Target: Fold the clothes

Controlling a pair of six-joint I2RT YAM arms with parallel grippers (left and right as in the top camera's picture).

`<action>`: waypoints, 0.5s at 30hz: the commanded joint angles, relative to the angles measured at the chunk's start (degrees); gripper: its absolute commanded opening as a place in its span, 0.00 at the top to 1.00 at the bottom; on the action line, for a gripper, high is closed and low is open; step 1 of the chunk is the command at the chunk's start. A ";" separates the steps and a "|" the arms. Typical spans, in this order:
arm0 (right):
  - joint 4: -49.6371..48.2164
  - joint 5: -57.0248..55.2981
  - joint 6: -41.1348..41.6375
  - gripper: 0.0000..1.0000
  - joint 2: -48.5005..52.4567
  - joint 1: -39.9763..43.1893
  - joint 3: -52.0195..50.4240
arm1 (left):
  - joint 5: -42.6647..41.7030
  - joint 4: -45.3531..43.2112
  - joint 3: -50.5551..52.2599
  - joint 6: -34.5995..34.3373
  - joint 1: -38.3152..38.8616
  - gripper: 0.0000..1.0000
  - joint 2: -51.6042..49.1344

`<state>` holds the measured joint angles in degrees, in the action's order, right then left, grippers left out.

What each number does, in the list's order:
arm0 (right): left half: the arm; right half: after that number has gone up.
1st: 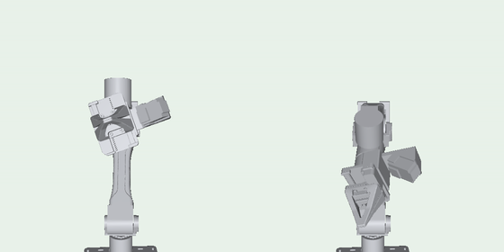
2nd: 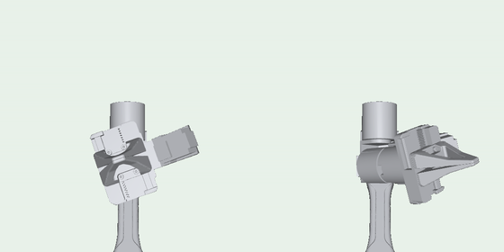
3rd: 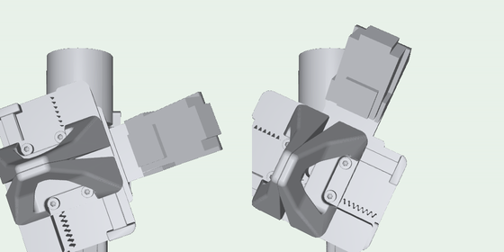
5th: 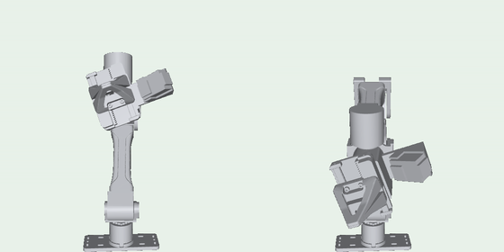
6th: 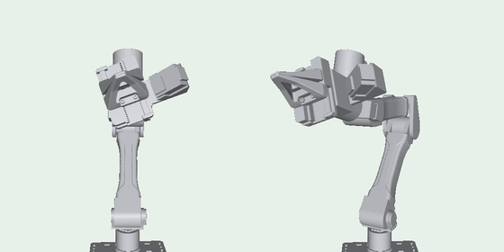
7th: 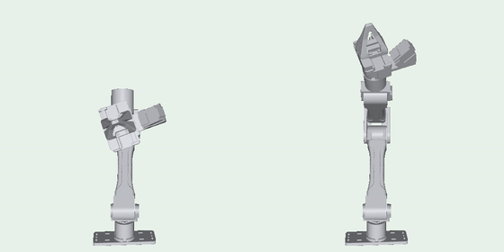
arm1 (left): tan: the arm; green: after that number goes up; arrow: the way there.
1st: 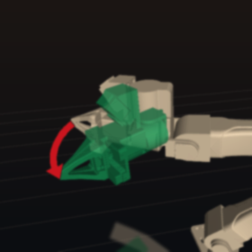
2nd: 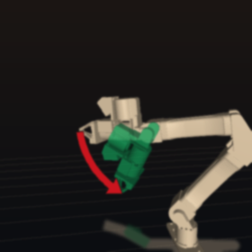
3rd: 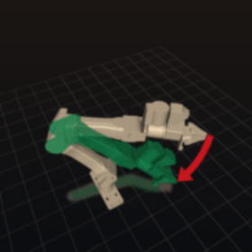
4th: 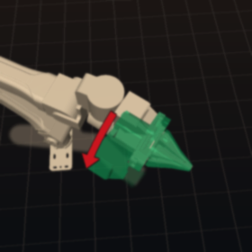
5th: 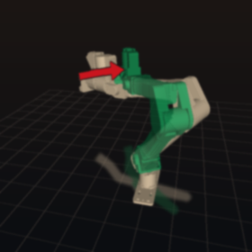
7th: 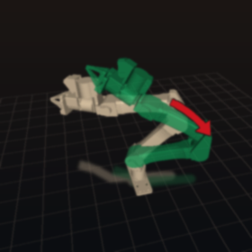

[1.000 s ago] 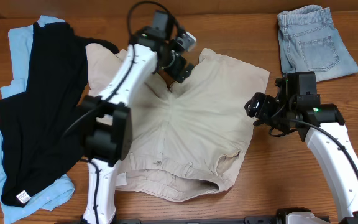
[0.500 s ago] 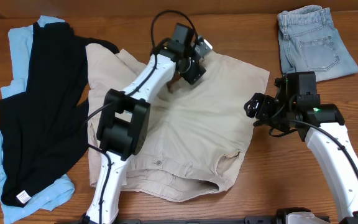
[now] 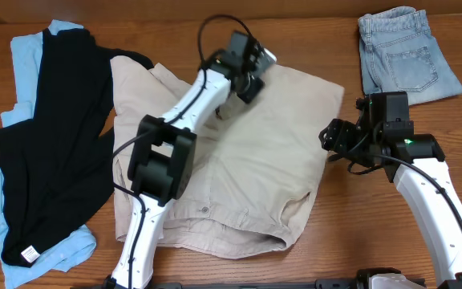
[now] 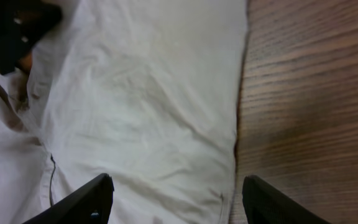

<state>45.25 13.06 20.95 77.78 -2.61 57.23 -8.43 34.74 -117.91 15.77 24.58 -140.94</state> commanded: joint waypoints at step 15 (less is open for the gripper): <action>-10.03 3.65 -1.46 0.30 15.87 -2.36 -1.46 | 12.83 9.51 -18.86 -12.35 -19.39 0.00 0.50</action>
<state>35.24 15.16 20.62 93.27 -3.49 56.12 2.94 42.35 -134.15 6.00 5.54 -140.92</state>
